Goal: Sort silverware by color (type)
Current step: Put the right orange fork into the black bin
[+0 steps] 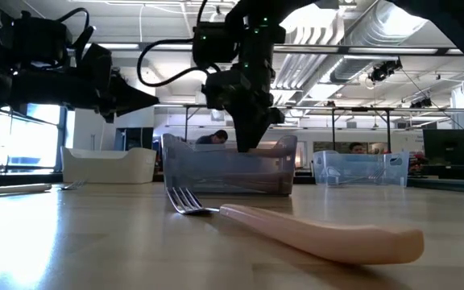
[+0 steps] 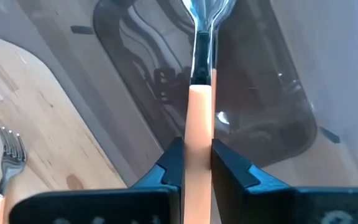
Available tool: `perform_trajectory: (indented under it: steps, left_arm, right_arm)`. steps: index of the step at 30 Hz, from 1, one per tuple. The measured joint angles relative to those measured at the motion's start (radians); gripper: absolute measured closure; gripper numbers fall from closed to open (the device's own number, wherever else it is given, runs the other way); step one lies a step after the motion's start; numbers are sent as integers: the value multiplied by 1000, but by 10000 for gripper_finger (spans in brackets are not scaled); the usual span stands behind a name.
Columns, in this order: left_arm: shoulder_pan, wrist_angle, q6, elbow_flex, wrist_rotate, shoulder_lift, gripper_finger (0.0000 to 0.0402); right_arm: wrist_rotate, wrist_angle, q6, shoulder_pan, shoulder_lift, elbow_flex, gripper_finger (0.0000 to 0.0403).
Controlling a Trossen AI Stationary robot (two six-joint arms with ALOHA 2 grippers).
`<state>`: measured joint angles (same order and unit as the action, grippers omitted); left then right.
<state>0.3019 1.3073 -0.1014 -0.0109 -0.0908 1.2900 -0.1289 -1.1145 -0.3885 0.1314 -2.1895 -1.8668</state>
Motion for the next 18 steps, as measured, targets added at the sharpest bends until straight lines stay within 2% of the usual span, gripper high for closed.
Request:
perform_trajectory:
  steps: [11,18]
  left_arm:
    - [0,-1,0,0,0,0,401]
    - [6,6,4,0,16,0,401]
  right_arm:
    - [-40,21,30,21,-40,0,354]
    - [-48,3,119,19,-42,-9,263]
